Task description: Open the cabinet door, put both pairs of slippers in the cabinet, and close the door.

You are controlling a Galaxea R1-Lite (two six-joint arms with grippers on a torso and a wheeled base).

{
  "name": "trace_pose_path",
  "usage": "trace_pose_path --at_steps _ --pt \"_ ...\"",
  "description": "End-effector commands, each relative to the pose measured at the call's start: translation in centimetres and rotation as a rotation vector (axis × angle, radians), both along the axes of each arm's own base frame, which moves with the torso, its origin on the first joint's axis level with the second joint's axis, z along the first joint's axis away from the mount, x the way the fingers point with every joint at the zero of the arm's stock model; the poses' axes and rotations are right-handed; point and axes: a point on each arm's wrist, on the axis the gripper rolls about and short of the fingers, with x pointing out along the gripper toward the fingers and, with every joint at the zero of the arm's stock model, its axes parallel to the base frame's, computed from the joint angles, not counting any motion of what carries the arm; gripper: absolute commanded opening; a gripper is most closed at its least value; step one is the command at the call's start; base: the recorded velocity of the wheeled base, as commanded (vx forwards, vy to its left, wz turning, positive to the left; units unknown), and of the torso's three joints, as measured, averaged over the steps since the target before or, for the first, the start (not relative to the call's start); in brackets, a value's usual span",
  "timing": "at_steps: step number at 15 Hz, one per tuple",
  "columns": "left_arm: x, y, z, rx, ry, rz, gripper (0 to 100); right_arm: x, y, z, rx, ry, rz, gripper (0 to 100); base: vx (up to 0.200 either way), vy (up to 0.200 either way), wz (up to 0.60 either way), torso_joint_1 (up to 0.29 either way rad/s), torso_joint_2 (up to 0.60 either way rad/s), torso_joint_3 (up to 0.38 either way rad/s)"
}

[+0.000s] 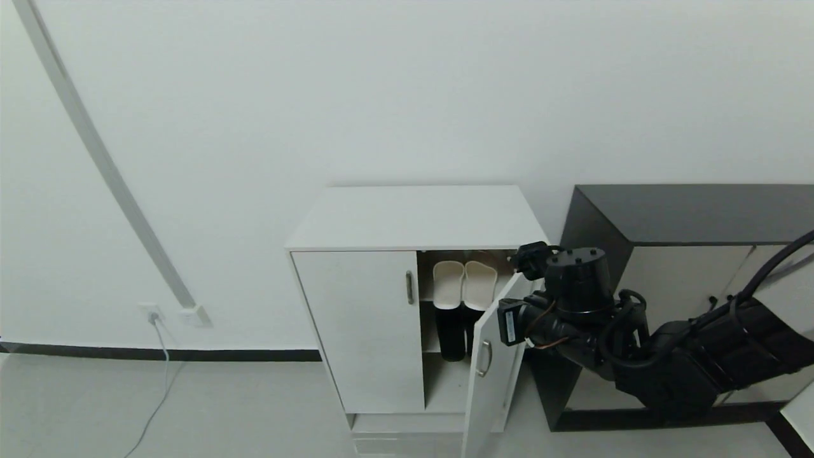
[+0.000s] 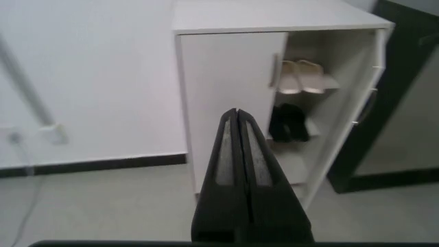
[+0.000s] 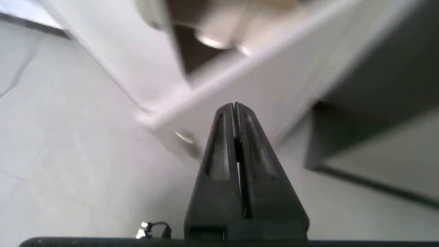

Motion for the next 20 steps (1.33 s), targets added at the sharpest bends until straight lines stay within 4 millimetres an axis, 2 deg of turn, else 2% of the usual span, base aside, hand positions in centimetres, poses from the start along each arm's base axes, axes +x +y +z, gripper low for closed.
trace_pose_path --at_steps 1,4,7,9,11,15,17,20 --pt "0.0 0.0 0.0 0.000 0.001 -0.001 0 0.1 0.0 -0.2 -0.002 0.003 -0.003 0 0.000 0.000 0.00 0.000 0.00 0.000" --pt "0.0 0.0 0.0 0.000 0.001 -0.001 0 0.1 -0.2 -0.1 -0.006 -0.001 -0.012 0 0.000 0.000 0.00 0.000 0.00 0.000" --pt "0.0 0.0 0.0 0.000 0.001 -0.001 0 -0.3 -1.3 -0.6 -0.037 0.006 -0.029 0 0.000 0.000 0.00 0.000 0.00 0.000" --pt "0.0 0.0 0.0 0.002 0.001 -0.001 0 -1.5 -2.3 -1.2 -0.064 0.019 -0.037 0 0.000 0.000 0.00 0.000 0.00 0.000" --pt "0.0 0.0 0.0 0.002 0.001 -0.001 0 -2.9 -3.3 -1.2 -0.054 0.004 -0.037 0 0.200 0.000 0.00 0.000 0.00 0.000" --pt "0.0 0.0 0.0 0.002 0.001 -0.001 0 -5.3 -5.0 -3.1 -0.093 0.057 -0.033 0 0.200 0.000 0.00 0.000 0.00 0.006" --pt "0.0 0.0 0.0 0.002 0.001 -0.001 0 -6.4 -5.7 -4.1 -0.102 0.067 -0.026 0 0.000 0.000 0.00 0.000 0.00 0.000" --pt "0.0 0.0 0.0 0.002 0.001 -0.001 0 -6.1 -5.4 -5.3 -0.110 0.084 -0.024 0 0.000 0.000 0.00 0.000 0.00 0.000"
